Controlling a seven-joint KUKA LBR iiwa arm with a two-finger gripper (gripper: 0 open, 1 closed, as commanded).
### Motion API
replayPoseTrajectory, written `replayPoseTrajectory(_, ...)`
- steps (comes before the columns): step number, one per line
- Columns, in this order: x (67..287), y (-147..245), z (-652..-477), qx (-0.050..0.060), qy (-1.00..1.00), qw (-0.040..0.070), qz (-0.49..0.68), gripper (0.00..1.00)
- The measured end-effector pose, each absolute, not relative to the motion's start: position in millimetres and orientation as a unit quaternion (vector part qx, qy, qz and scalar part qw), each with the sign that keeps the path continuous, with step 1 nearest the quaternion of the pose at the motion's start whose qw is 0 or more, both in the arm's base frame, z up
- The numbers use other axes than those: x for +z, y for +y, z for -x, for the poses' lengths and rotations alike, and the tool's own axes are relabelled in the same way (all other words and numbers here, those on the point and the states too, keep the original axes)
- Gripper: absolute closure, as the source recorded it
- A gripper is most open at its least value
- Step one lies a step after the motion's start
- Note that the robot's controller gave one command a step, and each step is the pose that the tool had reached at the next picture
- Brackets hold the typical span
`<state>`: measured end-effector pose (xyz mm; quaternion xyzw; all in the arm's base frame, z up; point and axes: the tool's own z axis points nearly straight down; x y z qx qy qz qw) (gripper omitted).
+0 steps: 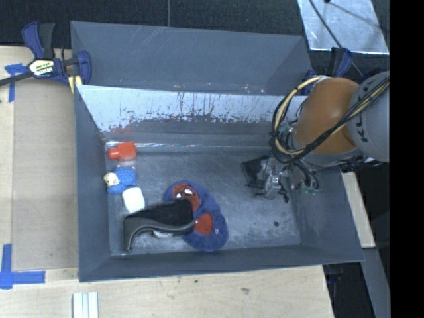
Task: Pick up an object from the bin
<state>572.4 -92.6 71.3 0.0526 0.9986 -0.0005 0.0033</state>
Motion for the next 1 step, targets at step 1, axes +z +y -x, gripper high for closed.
replayPoseTrajectory(1, 211.4, -53.0, -566.4, 0.0, 0.999, 0.006, -0.042, 1.0)
